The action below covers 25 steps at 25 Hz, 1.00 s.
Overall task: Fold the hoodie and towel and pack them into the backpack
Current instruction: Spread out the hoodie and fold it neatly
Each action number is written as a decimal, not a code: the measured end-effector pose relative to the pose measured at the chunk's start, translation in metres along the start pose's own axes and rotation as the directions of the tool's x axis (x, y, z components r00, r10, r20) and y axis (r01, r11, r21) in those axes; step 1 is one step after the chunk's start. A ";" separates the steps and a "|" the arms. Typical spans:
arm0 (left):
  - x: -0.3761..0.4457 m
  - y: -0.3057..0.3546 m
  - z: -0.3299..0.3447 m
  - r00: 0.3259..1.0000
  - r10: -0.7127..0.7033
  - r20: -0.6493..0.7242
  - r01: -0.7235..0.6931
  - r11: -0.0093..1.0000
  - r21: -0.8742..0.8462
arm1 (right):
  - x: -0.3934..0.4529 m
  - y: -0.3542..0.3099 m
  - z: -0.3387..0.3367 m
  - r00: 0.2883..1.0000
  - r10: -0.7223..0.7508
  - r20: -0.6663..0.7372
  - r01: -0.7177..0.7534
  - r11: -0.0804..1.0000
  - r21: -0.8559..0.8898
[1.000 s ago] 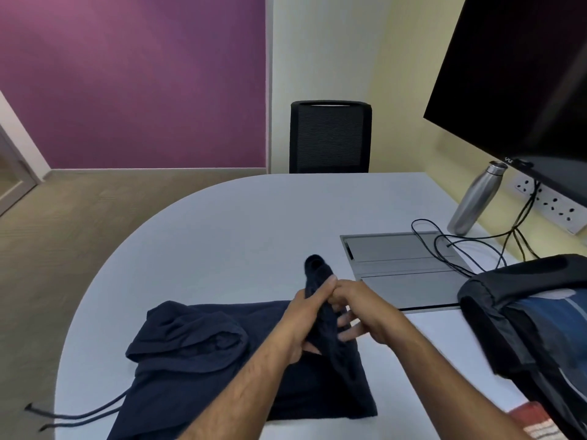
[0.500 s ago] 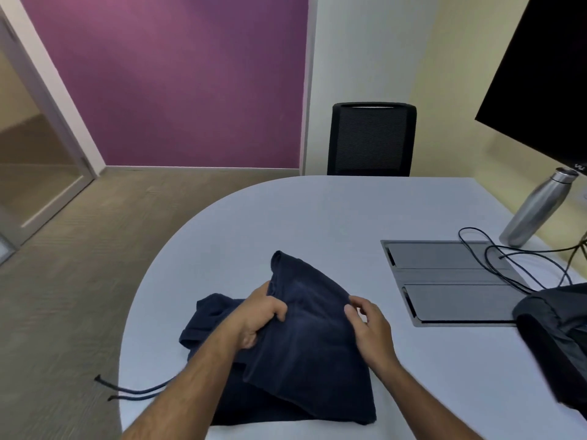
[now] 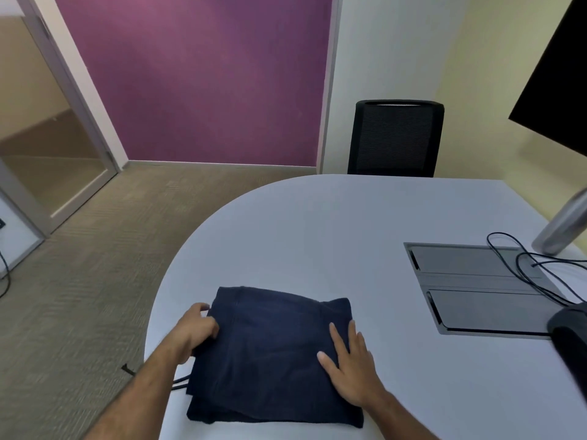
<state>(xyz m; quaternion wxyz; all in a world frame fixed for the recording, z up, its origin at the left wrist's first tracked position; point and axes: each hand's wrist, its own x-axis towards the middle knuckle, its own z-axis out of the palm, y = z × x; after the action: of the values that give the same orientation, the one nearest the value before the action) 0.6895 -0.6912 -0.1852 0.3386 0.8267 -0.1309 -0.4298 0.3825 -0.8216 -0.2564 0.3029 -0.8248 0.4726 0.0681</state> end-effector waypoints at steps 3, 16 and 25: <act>0.014 -0.022 0.011 0.997 0.047 -0.069 -0.031 0.976 0.215 | 0.004 -0.003 -0.004 0.998 0.009 0.059 -0.009 1.000 -0.005; -0.006 -0.019 0.080 0.933 0.349 -0.088 -0.135 0.567 0.813 | 0.021 -0.011 -0.037 0.868 0.264 0.421 -0.484 0.257 0.836; -0.023 0.036 0.074 0.987 -0.099 0.130 0.098 0.995 0.015 | 0.023 -0.075 -0.156 0.998 0.008 -0.059 0.024 0.853 0.521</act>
<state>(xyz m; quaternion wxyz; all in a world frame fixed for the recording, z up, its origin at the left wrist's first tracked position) 0.6200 -0.7389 -0.1767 0.3044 0.8036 -0.1138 -0.4987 0.4296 -0.8986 -0.1071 0.5009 -0.7156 0.4788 -0.0881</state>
